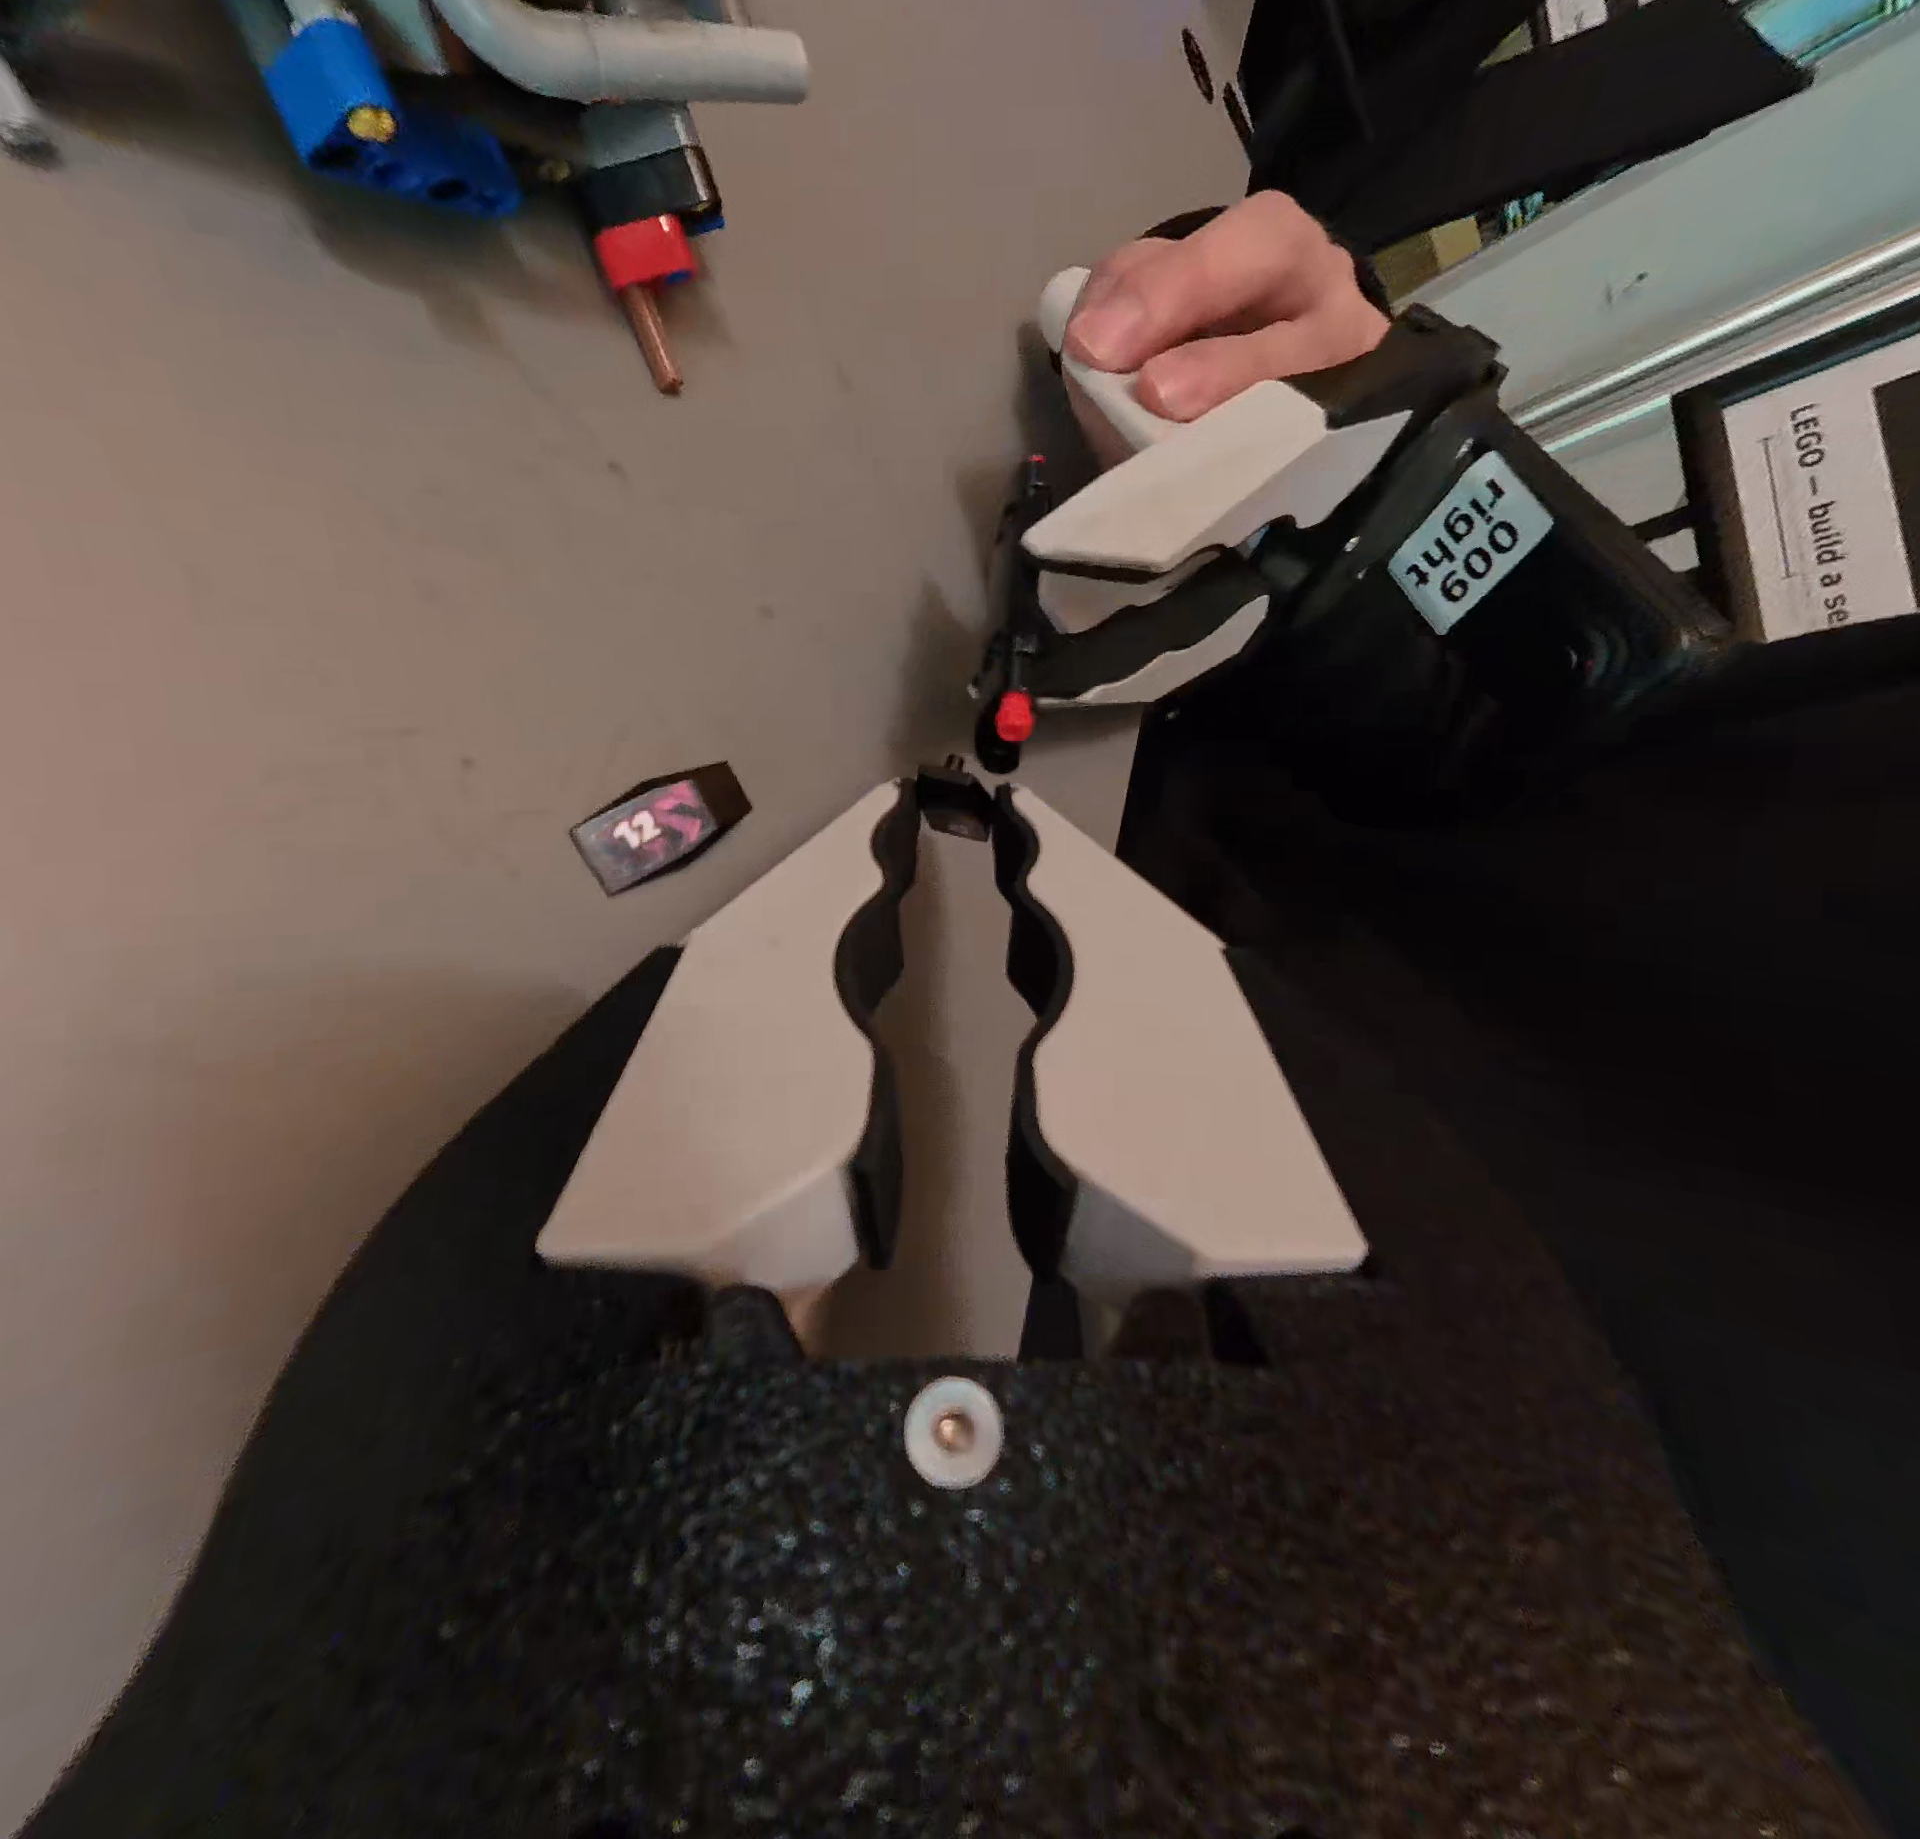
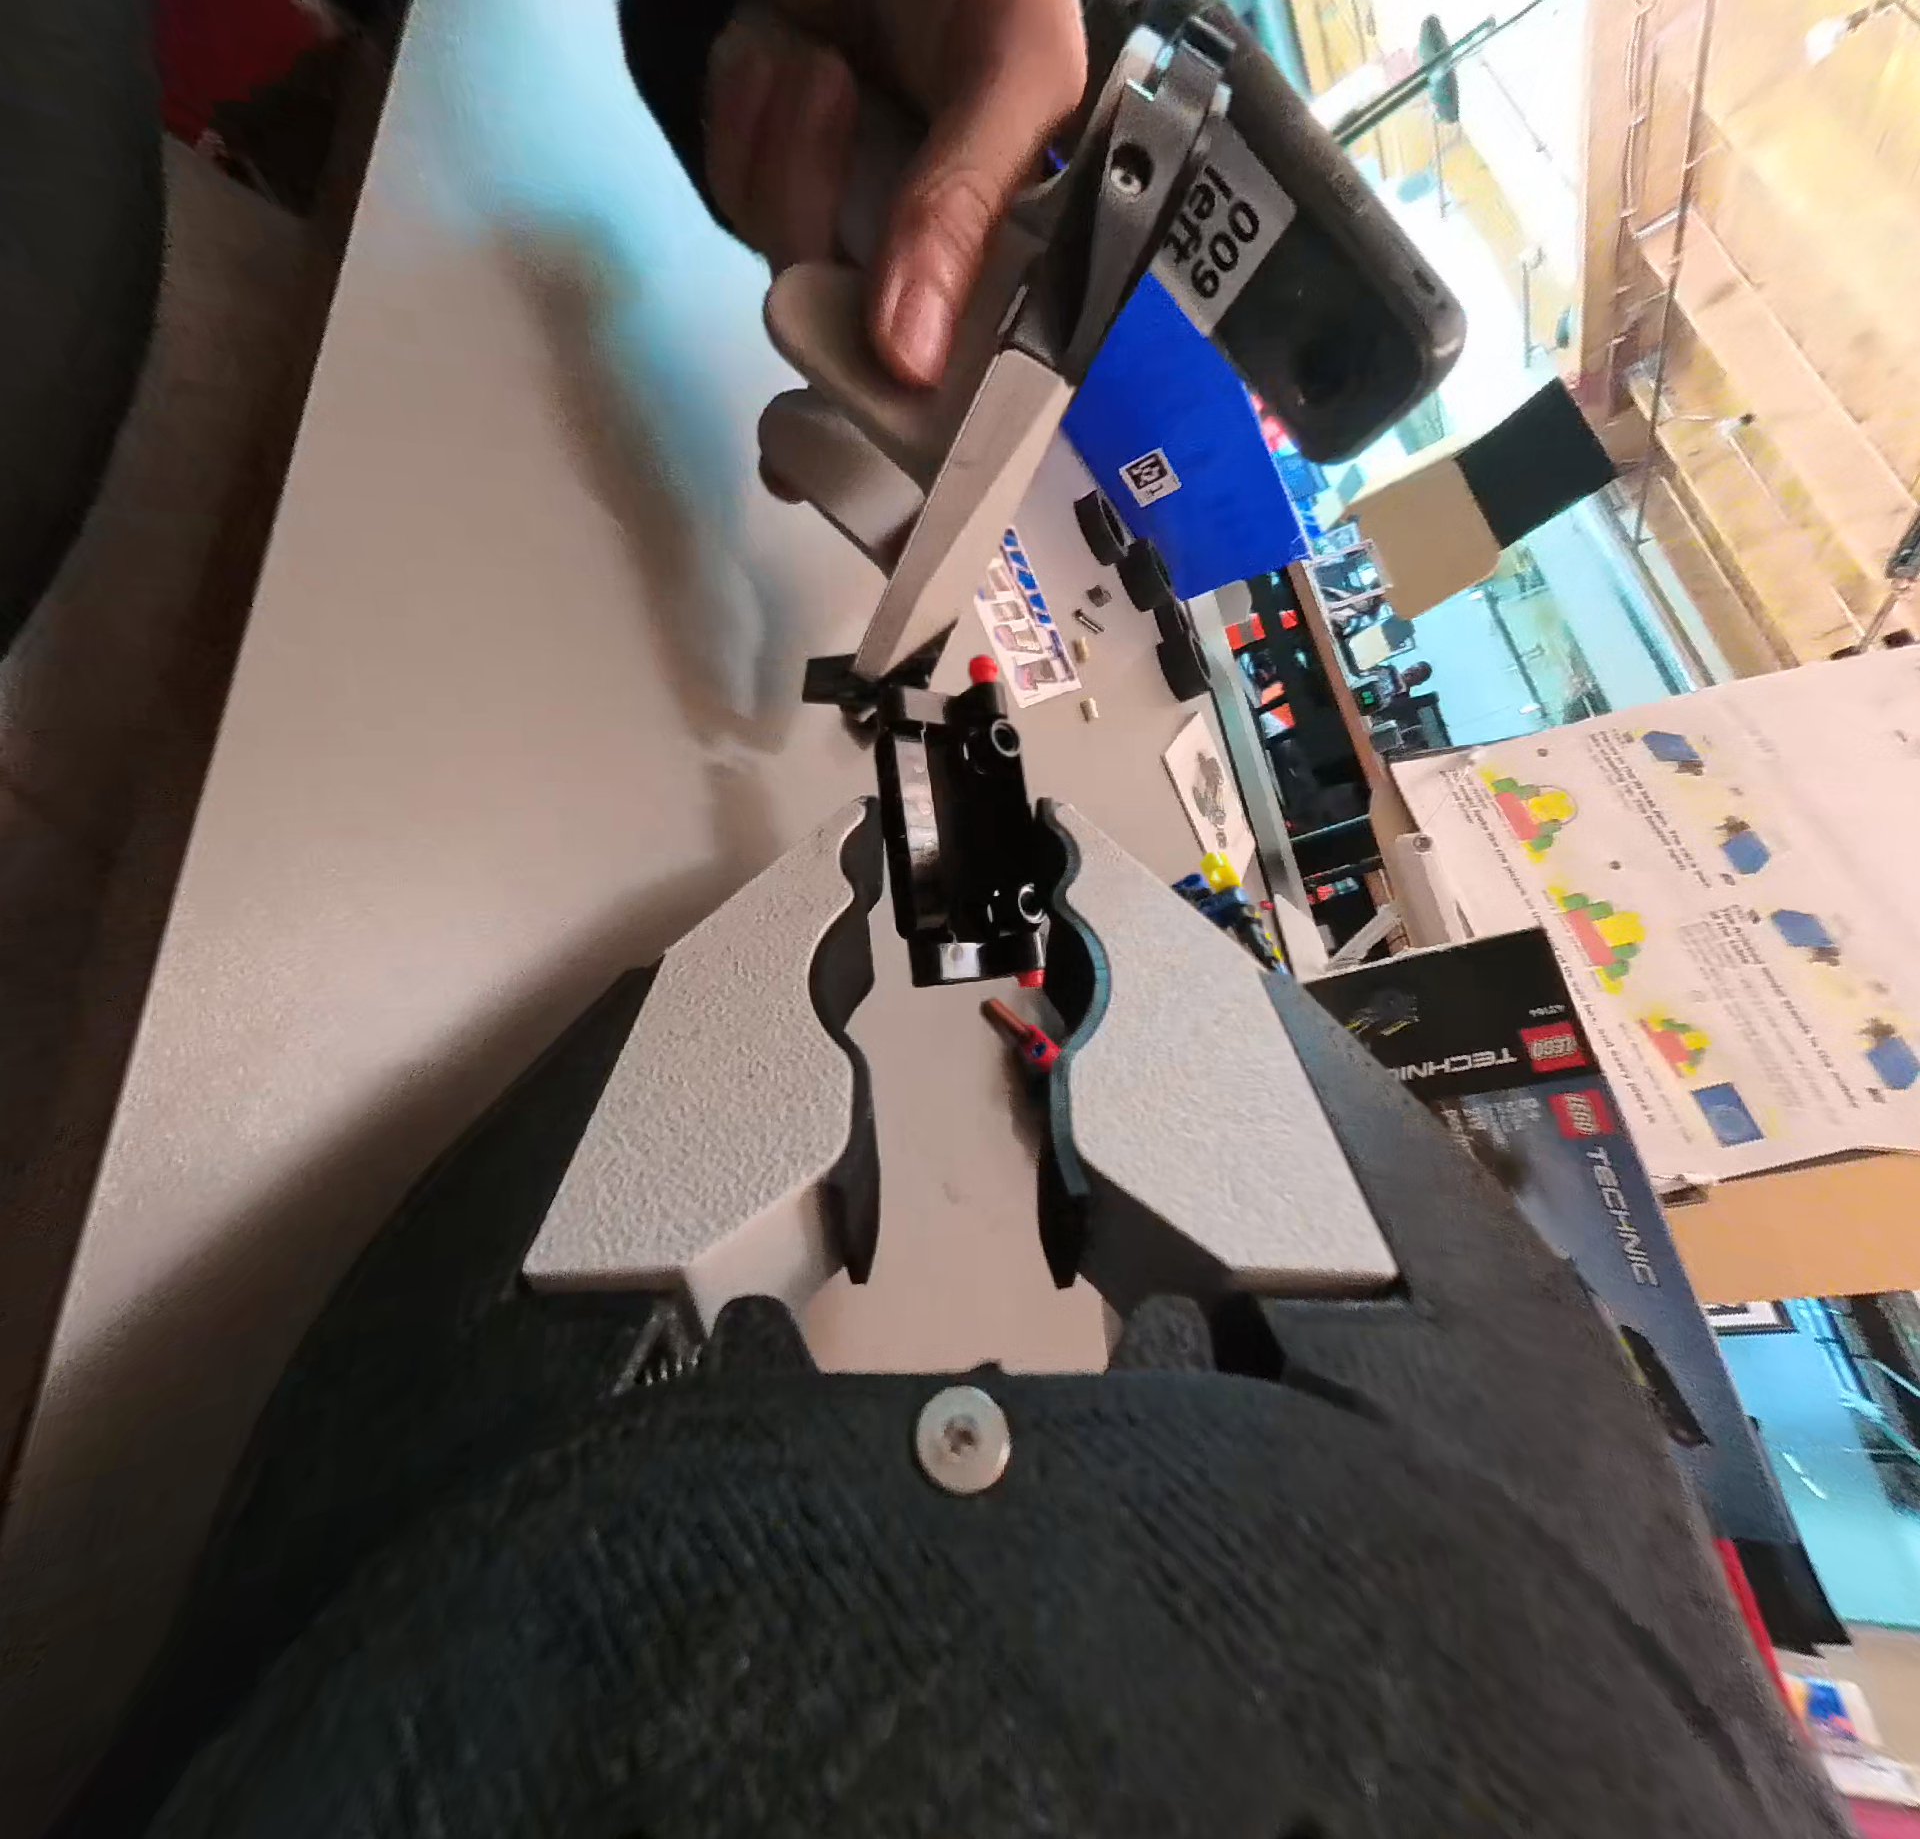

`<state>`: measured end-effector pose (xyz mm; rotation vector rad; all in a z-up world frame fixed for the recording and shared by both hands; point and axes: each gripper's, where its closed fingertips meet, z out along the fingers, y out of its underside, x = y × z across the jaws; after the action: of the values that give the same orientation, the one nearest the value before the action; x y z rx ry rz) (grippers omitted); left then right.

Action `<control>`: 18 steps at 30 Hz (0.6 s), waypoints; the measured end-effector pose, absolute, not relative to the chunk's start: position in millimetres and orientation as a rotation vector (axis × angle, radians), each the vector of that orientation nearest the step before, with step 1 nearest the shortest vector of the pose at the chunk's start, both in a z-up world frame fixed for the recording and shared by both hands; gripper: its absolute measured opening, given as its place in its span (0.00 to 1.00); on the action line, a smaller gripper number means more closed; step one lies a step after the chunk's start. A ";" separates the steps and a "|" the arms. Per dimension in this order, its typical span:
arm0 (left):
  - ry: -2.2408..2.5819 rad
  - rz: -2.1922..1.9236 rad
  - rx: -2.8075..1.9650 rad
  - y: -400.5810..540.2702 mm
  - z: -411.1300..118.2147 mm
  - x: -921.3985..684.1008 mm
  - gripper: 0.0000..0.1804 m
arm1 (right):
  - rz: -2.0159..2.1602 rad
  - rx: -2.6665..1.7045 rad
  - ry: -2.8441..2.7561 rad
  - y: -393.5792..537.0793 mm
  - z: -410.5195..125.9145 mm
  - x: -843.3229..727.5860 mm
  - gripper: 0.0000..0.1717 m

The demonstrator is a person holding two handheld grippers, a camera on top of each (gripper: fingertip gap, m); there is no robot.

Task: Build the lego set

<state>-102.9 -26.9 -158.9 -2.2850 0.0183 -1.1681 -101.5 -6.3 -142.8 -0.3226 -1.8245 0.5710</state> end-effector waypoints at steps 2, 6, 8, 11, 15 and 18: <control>0.051 -1.162 -2.289 -26.1 -158.3 -101.9 0.07 | 0.522 -0.309 -1.866 -4.0 -152.4 -102.0 0.15; 0.073 -1.137 -2.303 -25.4 -163.3 -105.5 0.07 | 0.446 -0.236 -1.891 -6.2 -160.2 -101.6 0.15; 0.059 -1.146 -2.297 -25.7 -164.2 -106.2 0.07 | 0.421 -0.220 -1.888 -6.5 -160.7 -102.1 0.15; 0.067 -1.117 -2.328 -28.4 -168.4 -108.4 0.07 | 0.393 -0.209 -1.856 -4.8 -156.8 -103.4 0.15; 0.079 -1.118 -2.316 -27.2 -168.3 -106.7 0.07 | 0.390 -0.194 -1.843 -6.0 -154.9 -103.5 0.15; 0.093 -1.113 -2.312 -25.5 -169.4 -107.3 0.07 | 0.375 -0.192 -1.862 -6.4 -158.9 -104.7 0.15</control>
<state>-107.3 -25.5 -169.4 -2.3120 0.0928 -1.1126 -104.7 -6.4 -158.9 -0.1916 -1.8621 0.3752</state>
